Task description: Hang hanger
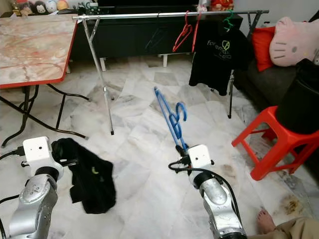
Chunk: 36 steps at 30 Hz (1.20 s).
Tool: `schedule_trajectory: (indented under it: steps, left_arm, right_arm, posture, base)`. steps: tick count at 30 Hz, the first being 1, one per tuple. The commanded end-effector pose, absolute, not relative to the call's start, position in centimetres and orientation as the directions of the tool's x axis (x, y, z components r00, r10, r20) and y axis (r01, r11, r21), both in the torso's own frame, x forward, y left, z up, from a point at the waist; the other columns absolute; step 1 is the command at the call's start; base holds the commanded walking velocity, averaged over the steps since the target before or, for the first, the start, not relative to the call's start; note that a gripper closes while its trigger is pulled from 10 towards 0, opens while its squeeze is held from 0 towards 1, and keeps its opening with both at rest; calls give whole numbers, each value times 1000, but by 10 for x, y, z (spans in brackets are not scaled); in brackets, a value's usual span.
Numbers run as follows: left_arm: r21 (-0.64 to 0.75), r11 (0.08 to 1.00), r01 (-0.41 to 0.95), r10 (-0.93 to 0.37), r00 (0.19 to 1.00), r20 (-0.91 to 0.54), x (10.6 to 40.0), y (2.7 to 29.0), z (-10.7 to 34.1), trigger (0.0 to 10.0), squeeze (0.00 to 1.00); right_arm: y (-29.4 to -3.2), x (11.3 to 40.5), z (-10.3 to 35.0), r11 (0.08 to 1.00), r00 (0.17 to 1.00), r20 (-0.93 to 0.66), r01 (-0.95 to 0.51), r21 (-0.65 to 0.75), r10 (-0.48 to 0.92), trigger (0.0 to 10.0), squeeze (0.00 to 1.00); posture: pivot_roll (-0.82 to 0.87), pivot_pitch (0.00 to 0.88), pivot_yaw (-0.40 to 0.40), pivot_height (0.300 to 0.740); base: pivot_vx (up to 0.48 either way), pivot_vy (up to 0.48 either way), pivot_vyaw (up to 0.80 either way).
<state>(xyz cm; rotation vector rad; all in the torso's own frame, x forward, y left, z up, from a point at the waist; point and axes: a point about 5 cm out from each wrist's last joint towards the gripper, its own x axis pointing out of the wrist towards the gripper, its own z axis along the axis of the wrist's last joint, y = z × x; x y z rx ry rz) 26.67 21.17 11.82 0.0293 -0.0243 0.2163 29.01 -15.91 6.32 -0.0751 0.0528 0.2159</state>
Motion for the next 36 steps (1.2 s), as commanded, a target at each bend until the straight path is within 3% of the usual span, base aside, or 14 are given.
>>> schedule_trajectory:
  steps: [1, 5, 11, 21, 24, 26, 36]
  left_arm:
    - [67, 970, -232, 223, 967, 121, 265, 210, 129, 10000, 0]
    - [69, 971, -229, 212, 959, 188, 265, 205, 135, 10000, 0]
    - [18, 996, -88, 80, 962, 262, 271, 187, 151, 10000, 0]
    - [8, 997, -78, 74, 965, 252, 278, 184, 149, 10000, 0]
    - [22, 997, -70, 62, 968, 244, 278, 184, 147, 10000, 0]
    - [25, 997, -72, 64, 967, 247, 278, 187, 148, 10000, 0]
    - [29, 997, -76, 67, 967, 247, 279, 188, 148, 10000, 0]
  right_arm:
    - [-163, 291, 71, 988, 989, -3, -151, -40, 151, 10000, 0]
    - [-157, 286, 80, 992, 990, 70, -124, -13, 124, 10000, 0]
    - [-158, 277, 84, 999, 994, 102, -36, -25, 38, 10000, 0]
    - [-157, 265, 61, 1000, 1000, 5, -14, -24, 15, 10000, 0]
    - [-170, 263, 46, 999, 997, -67, 45, -15, -46, 10000, 0]
    - [-192, 257, 32, 986, 976, -146, 164, 15, -160, 10000, 0]
    - [-197, 261, 24, 984, 964, -200, 178, 4, -173, 10000, 0]
  posture:
    - [2, 49, -23, 740]
    - [-2, 47, -31, 740]
    - [4, 29, -32, 740]
    - [-21, 0, -21, 740]
    - [-15, 0, -23, 740]
    - [-8, 0, -26, 740]
    - [-10, 0, -27, 740]
  base:
    - [0, 0, 0]
    - [0, 0, 0]
    - [0, 0, 0]
    - [0, 218, 0]
    - [0, 381, 0]
    - [0, 381, 0]
    - [0, 379, 0]
